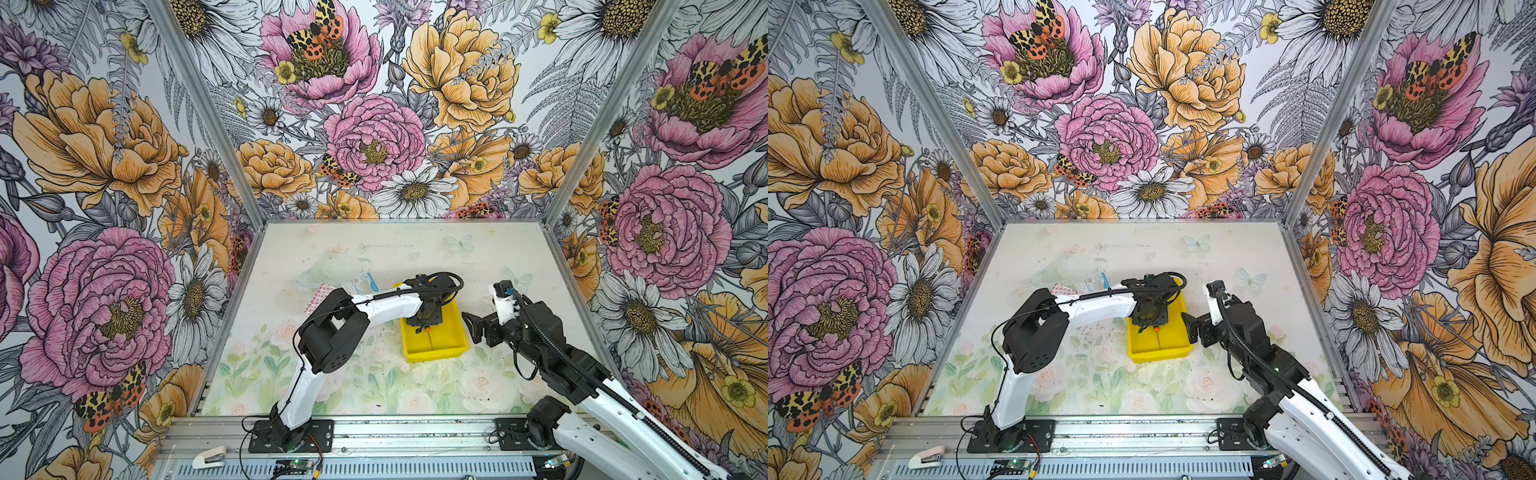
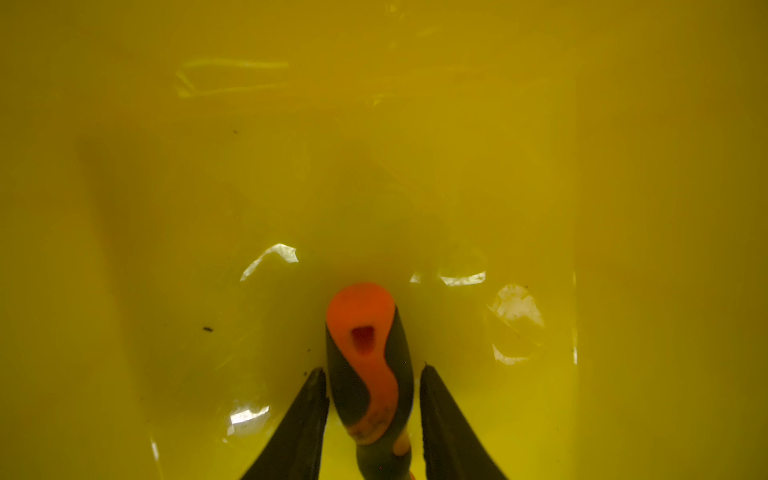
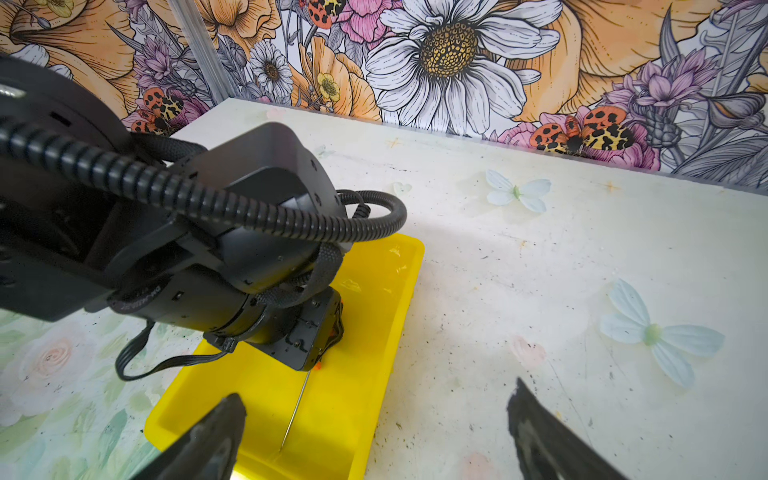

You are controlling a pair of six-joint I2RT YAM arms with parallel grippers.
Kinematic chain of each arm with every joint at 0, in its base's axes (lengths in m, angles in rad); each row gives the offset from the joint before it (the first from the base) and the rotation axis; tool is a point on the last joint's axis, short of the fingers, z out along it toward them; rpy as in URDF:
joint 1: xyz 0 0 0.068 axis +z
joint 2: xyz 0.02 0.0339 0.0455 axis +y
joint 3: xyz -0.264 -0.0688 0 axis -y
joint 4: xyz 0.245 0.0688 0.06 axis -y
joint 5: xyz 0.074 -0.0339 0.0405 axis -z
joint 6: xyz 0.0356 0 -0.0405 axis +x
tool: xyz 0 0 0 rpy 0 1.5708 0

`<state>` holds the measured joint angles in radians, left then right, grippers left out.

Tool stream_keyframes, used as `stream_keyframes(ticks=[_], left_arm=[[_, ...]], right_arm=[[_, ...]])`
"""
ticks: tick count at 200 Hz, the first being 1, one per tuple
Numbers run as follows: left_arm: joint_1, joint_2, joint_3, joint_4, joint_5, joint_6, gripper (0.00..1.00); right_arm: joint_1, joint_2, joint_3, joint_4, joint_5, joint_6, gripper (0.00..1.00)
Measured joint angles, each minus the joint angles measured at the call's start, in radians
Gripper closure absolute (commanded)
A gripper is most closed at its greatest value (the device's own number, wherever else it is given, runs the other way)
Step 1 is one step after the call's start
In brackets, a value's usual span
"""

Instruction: Put the screwdriver in the bin

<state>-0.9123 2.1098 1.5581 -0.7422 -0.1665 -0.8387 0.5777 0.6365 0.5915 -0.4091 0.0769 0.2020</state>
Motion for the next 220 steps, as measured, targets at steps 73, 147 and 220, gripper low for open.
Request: stream_keyframes(ticks=[73, 147, 220], left_arm=[[0.001, -0.004, -0.001, 0.006, 0.000, 0.000, 0.44], [0.001, -0.143, -0.032, -0.001, -0.027, -0.003, 0.34], [0.001, -0.299, -0.036, -0.002, -0.104, 0.071, 0.17]], right_arm=[[-0.003, -0.002, 0.000, 0.000, -0.002, 0.000, 0.00], [-0.003, -0.028, -0.001, 0.000, -0.002, 0.015, 0.01], [-0.008, 0.015, 0.002, 0.000, 0.006, 0.032, 0.01]])
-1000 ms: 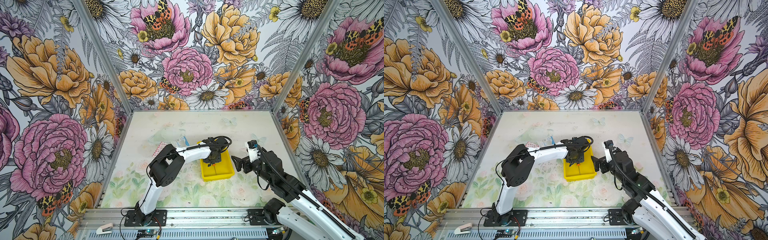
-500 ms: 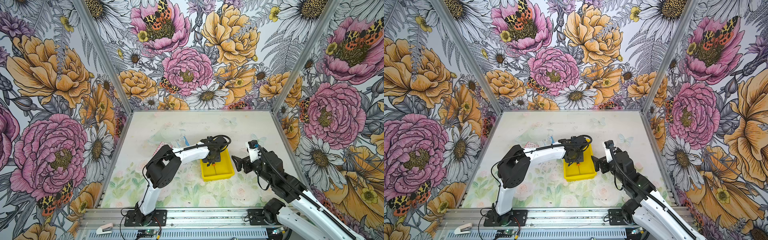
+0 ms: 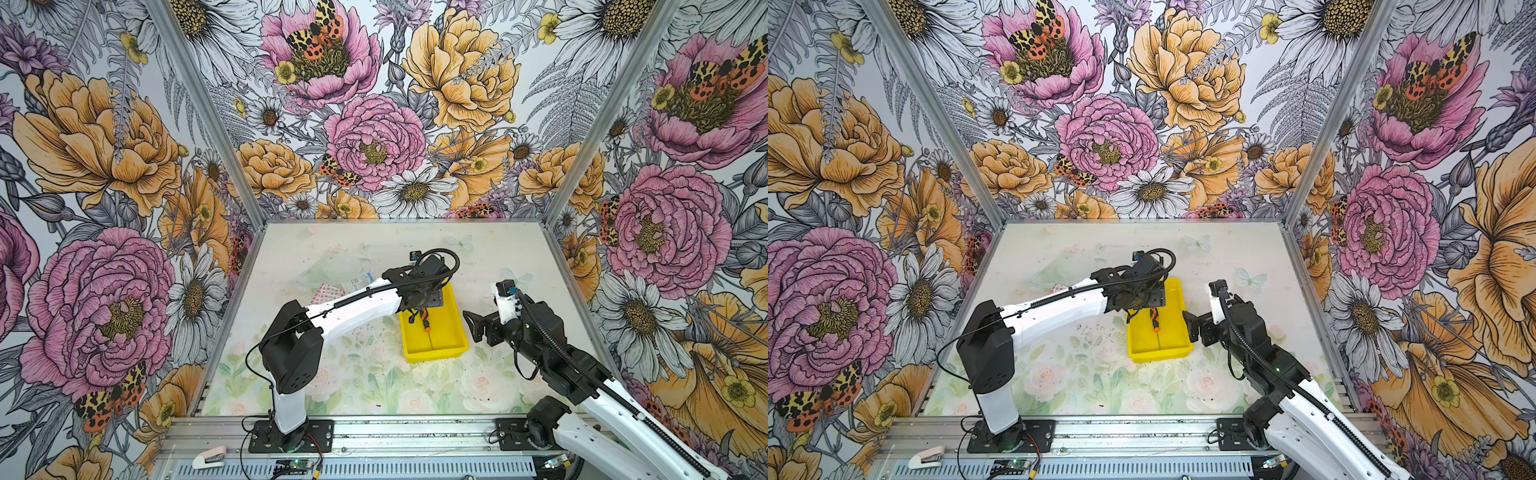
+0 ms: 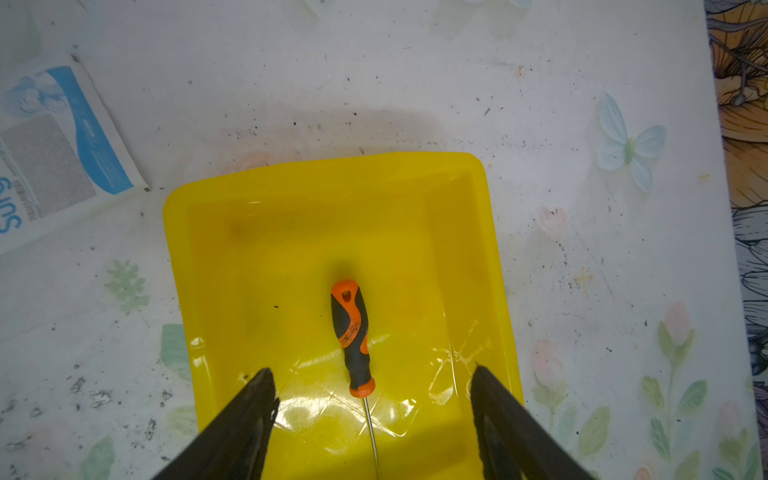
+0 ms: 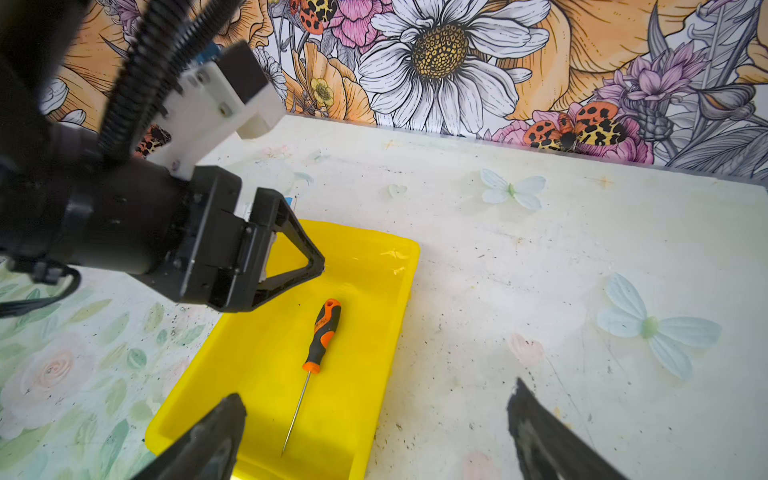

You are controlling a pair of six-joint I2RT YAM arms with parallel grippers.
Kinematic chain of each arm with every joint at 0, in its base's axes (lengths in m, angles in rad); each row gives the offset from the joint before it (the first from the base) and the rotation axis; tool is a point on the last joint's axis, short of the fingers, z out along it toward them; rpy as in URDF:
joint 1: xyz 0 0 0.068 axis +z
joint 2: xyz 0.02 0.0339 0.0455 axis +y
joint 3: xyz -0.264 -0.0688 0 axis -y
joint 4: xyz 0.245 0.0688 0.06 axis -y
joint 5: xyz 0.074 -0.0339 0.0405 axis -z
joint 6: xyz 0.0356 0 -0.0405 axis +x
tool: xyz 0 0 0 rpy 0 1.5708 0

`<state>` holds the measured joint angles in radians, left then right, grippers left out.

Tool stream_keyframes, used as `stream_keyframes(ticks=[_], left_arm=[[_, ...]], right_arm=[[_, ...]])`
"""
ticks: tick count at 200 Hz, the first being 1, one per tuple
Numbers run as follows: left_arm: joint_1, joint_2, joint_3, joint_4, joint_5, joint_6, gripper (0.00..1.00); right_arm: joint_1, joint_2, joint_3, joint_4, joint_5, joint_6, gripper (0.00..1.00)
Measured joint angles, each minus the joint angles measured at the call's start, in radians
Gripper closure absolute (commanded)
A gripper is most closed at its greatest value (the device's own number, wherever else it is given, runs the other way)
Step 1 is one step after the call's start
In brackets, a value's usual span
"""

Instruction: Put the screwdriver in the bin

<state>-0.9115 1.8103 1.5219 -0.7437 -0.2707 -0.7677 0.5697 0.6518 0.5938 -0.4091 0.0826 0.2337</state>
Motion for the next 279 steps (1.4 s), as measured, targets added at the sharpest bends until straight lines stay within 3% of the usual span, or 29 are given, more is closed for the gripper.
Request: stream_keyframes(ticks=[42, 109, 156, 221, 279], left_arm=[[0.009, -0.069, -0.039, 0.006, -0.016, 0.103, 0.03], [0.114, -0.269, -0.224, 0.047, -0.031, 0.246, 0.01], [0.299, -0.485, -0.439, 0.153, 0.060, 0.294, 0.01], [0.550, -0.665, -0.650, 0.262, 0.207, 0.397, 0.01], [0.745, -0.816, -0.782, 0.284, 0.240, 0.428, 0.01]], right_arm=[[-0.002, 0.073, 0.035, -0.003, 0.004, 0.053, 0.01], [-0.013, 0.186, 0.106, 0.001, 0.093, 0.098, 0.01], [-0.015, 0.233, 0.147, 0.002, 0.170, 0.153, 0.01], [-0.024, 0.233, 0.152, 0.002, 0.306, 0.209, 0.00], [-0.075, 0.290, 0.154, 0.029, 0.396, 0.202, 0.00]])
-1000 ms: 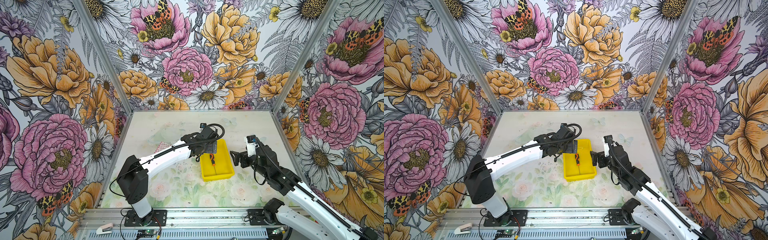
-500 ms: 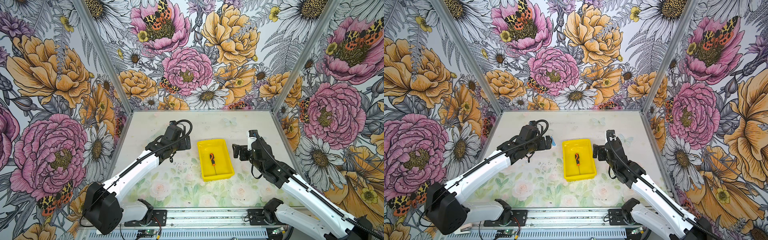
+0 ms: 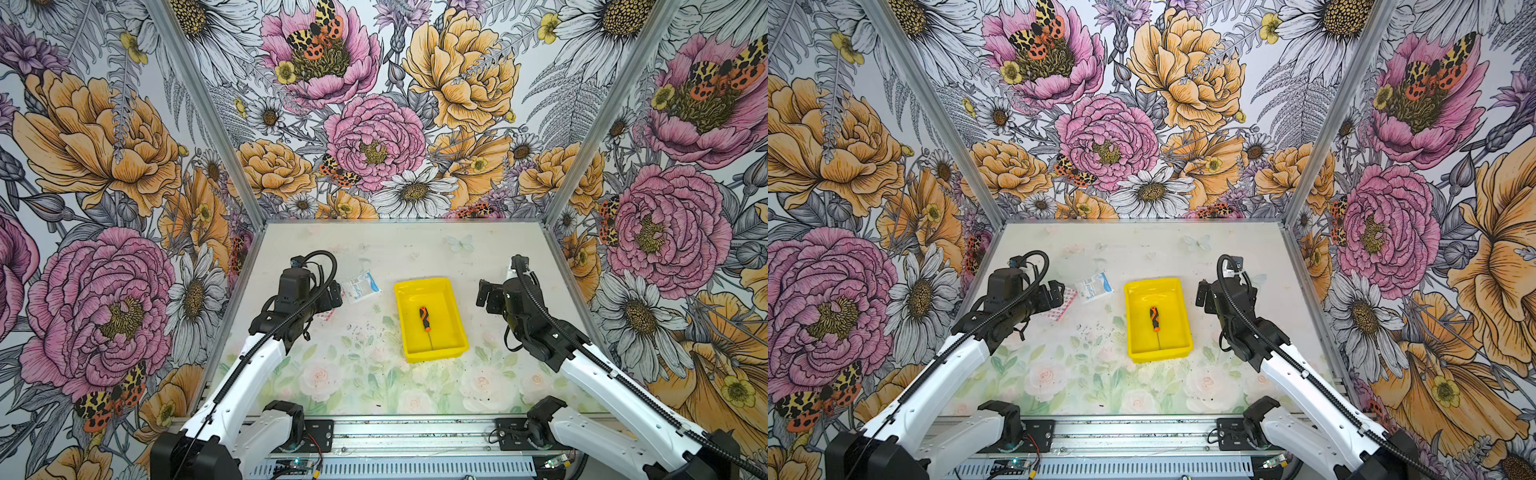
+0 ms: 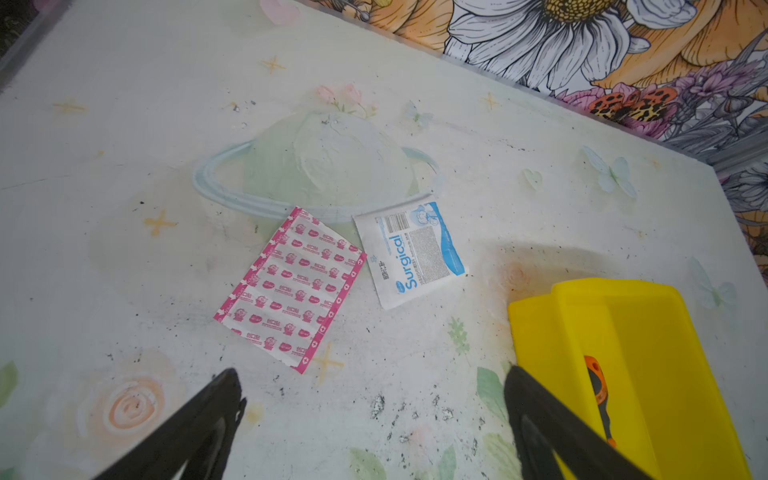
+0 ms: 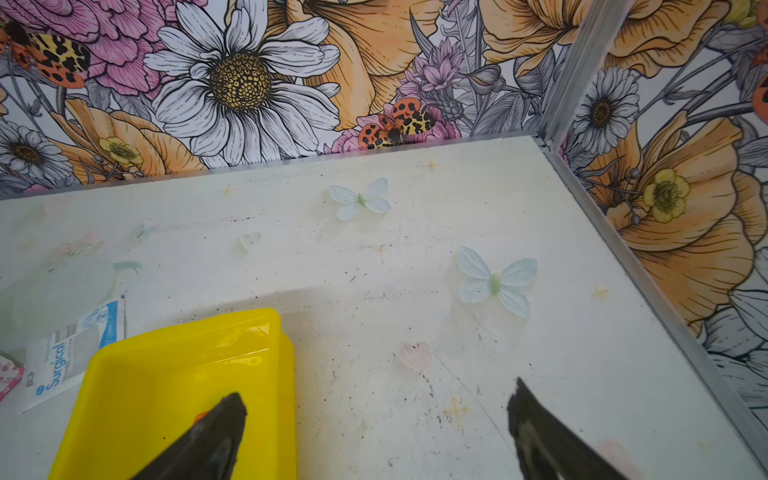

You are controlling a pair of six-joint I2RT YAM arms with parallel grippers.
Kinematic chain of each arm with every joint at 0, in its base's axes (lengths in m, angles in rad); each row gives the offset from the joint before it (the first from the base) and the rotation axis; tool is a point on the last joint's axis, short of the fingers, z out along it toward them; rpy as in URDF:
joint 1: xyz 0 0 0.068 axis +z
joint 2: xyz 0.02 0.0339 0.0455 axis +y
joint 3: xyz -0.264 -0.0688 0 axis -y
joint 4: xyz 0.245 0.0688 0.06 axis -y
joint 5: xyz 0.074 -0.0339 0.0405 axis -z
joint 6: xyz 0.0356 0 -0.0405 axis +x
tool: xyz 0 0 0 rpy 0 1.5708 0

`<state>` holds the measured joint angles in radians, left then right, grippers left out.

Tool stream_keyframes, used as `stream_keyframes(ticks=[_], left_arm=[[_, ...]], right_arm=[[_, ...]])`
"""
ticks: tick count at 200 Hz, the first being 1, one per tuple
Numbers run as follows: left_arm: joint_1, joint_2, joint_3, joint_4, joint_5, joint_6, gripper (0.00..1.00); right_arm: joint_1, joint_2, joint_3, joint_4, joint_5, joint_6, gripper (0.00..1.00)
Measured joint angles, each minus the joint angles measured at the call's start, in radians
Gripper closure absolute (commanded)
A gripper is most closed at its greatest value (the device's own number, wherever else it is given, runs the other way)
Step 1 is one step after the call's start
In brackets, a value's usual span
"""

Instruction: Put the screwdriver in the bin

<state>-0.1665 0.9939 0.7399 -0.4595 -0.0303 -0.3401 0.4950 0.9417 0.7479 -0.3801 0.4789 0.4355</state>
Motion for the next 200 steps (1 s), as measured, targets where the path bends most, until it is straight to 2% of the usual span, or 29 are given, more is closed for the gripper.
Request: stream_keyframes(ticks=[23, 49, 71, 91, 119, 164, 200], left_arm=[[0.050, -0.006, -0.014, 0.008, -0.017, 0.012, 0.01], [0.056, -0.007, -0.045, 0.062, -0.108, 0.026, 0.01], [0.066, -0.006, -0.105, 0.125, -0.180, 0.032, 0.01], [0.092, -0.003, -0.151, 0.176, -0.218, 0.034, 0.01], [0.122, -0.002, -0.206, 0.280, -0.224, 0.056, 0.01], [0.134, -0.019, -0.324, 0.486, -0.185, 0.161, 0.01], [0.159, -0.004, -0.380, 0.627, -0.188, 0.216, 0.01]], right_arm=[[-0.028, 0.027, -0.014, 0.074, 0.014, -0.030, 0.00], [-0.083, 0.027, -0.087, 0.200, 0.061, -0.047, 0.01], [-0.177, 0.027, -0.163, 0.289, 0.074, -0.054, 0.01], [-0.285, 0.032, -0.208, 0.349, 0.036, -0.063, 0.01], [-0.404, 0.055, -0.272, 0.492, -0.053, -0.114, 0.01], [-0.443, 0.182, -0.369, 0.678, -0.141, -0.237, 0.01], [-0.484, 0.272, -0.391, 0.794, -0.163, -0.262, 0.00]])
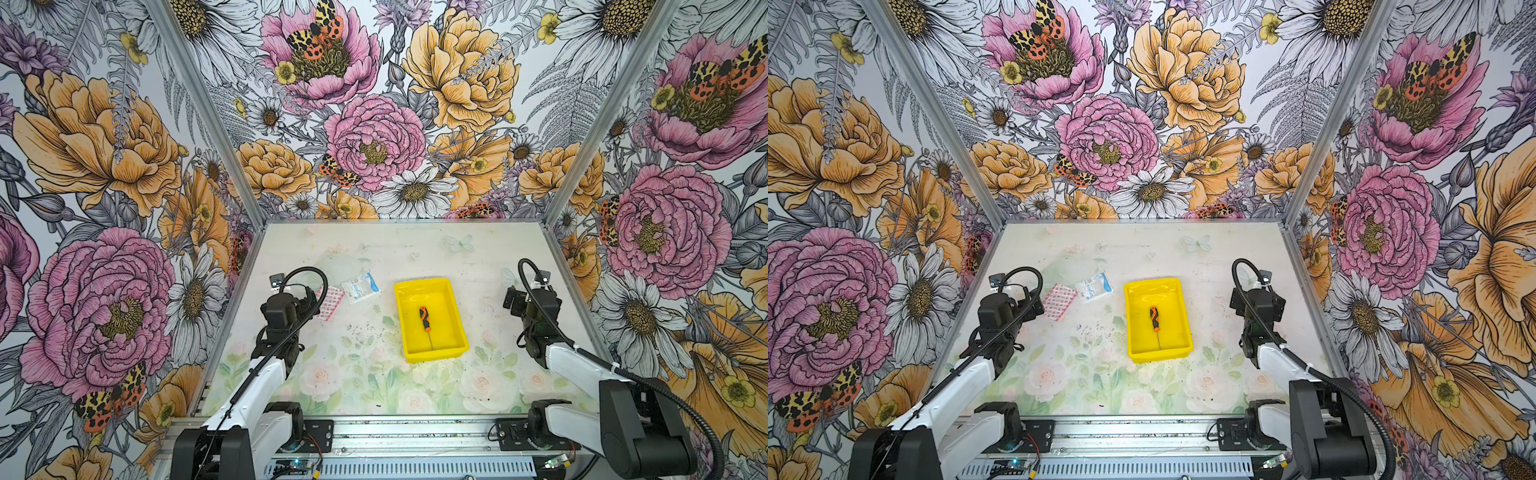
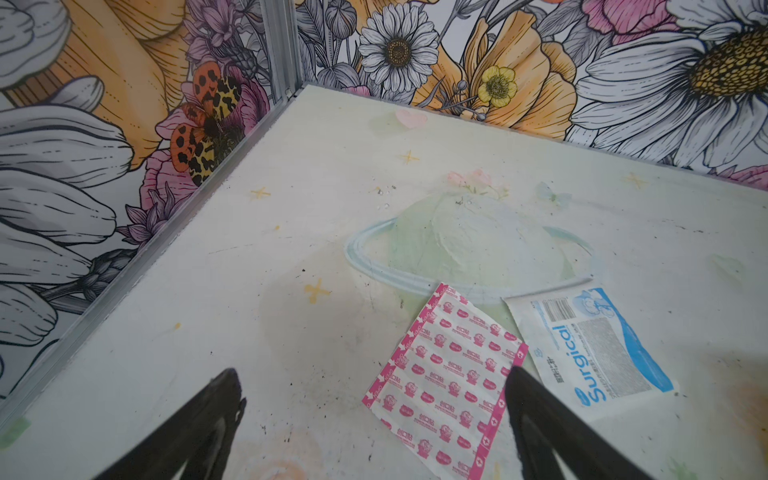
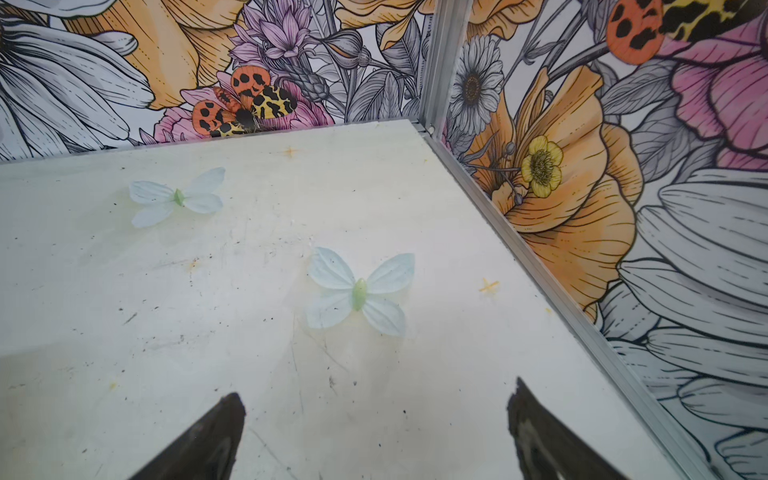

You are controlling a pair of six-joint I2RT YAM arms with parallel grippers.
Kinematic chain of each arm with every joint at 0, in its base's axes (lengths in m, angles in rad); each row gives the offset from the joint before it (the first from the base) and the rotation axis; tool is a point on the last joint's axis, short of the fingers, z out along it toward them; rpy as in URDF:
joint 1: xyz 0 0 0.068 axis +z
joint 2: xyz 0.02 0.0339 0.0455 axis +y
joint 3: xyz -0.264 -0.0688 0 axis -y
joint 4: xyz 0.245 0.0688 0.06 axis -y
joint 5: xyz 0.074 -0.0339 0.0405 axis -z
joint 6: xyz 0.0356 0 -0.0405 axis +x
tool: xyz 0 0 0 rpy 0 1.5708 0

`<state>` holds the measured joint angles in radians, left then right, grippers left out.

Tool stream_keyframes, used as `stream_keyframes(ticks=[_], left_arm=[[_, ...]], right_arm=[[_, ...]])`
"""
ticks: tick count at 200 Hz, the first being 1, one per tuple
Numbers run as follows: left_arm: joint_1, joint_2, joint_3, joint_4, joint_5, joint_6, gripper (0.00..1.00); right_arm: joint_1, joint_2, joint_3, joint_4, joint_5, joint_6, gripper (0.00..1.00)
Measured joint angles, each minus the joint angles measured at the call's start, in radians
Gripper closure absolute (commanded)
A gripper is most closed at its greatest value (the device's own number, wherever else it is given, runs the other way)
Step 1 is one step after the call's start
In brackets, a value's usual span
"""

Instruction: Put the screwdriver in the bin

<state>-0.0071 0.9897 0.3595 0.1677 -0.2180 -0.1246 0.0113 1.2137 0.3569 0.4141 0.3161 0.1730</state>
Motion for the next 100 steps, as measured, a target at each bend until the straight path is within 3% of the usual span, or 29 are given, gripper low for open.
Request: stream_keyframes(ticks=[100], left_arm=[[0.065, 0.307, -0.020, 0.385, 0.013, 0.004, 0.01]], right_arm=[[-0.031, 0.211, 0.062, 0.212, -0.034, -0.010, 0.01]])
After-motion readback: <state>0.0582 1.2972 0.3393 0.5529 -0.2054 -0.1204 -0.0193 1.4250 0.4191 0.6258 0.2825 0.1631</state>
